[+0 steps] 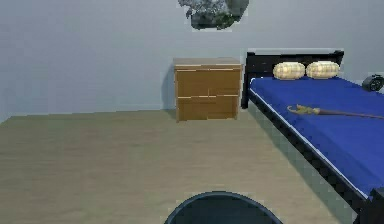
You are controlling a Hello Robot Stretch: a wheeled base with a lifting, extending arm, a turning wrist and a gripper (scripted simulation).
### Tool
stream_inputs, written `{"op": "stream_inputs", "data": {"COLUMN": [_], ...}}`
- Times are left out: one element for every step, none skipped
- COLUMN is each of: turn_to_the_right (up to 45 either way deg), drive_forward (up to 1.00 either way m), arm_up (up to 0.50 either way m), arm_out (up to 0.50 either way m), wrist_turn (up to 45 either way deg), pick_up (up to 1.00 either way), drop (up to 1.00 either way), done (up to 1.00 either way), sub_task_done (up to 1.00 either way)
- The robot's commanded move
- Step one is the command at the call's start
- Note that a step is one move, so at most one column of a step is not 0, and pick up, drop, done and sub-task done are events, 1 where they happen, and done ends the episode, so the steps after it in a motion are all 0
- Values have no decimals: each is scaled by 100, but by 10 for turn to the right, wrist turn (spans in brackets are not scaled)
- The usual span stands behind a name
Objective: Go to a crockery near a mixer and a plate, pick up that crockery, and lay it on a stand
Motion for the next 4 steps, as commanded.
{"op": "stream_inputs", "data": {"turn_to_the_right": [-150, 450, 450, 90], "drive_forward": [0, 0, 0, 0], "arm_up": [0, 0, 0, 0], "arm_out": [0, 0, 0, 0], "wrist_turn": [0, 0, 0, 0], "pick_up": [0, 0, 0, 0], "drop": [0, 0, 0, 0], "done": [0, 0, 0, 0], "sub_task_done": [0, 0, 0, 0]}}
